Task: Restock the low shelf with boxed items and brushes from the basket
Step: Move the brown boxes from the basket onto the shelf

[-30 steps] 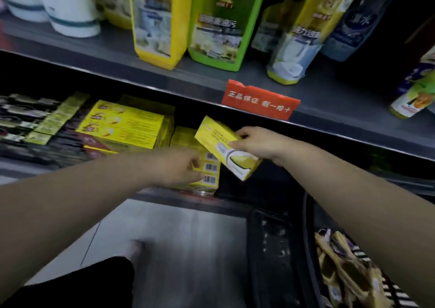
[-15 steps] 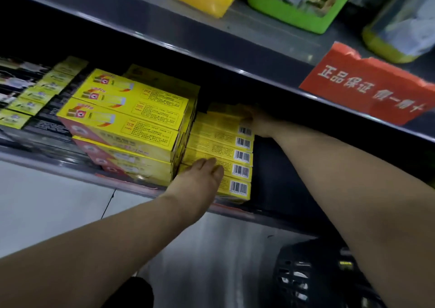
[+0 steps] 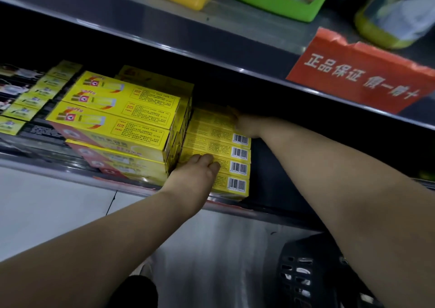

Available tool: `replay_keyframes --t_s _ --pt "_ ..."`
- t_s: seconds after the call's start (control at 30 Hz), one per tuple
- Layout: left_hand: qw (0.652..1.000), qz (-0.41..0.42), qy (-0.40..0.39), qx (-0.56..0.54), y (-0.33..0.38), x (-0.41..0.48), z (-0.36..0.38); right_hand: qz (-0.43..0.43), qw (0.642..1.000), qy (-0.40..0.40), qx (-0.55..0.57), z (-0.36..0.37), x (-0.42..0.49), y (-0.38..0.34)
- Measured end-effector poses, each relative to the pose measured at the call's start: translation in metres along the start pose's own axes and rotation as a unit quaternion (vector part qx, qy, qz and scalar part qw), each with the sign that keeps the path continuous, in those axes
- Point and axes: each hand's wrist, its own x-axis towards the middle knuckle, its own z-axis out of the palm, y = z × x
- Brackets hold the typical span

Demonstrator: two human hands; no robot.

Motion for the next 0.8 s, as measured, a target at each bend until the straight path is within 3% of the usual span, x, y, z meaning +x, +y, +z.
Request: replay_keyframes --t_s 0.1,0.33,0.47,0.6,0.8 --pt "1.0 0.002 -0.015 -0.027 0.0 -0.007 -0.015 0.028 0.999 -0.002 -0.033 -0.008 -0.025 -0.012" --pt "0.989 0.046 0.081 -0.111 0.039 -0.047 -0.091 -0.08 0.985 0.057 -0.143 -0.05 -0.158 -0.022" --pt "0.979 0.125 0.113 -0.114 0.088 -0.075 -0.138 -0.123 0.983 0.118 -0.065 -0.058 -0.259 0.003" --pt "0.975 0.187 0.098 -0.073 0.146 -0.103 -0.158 -0.126 0.979 0.157 0.014 -0.051 -0.341 0.043" --pt "0.958 0.266 0.076 -0.075 0.237 -0.133 -0.142 -0.084 0.977 0.15 0.126 -0.011 -0.409 0.114"
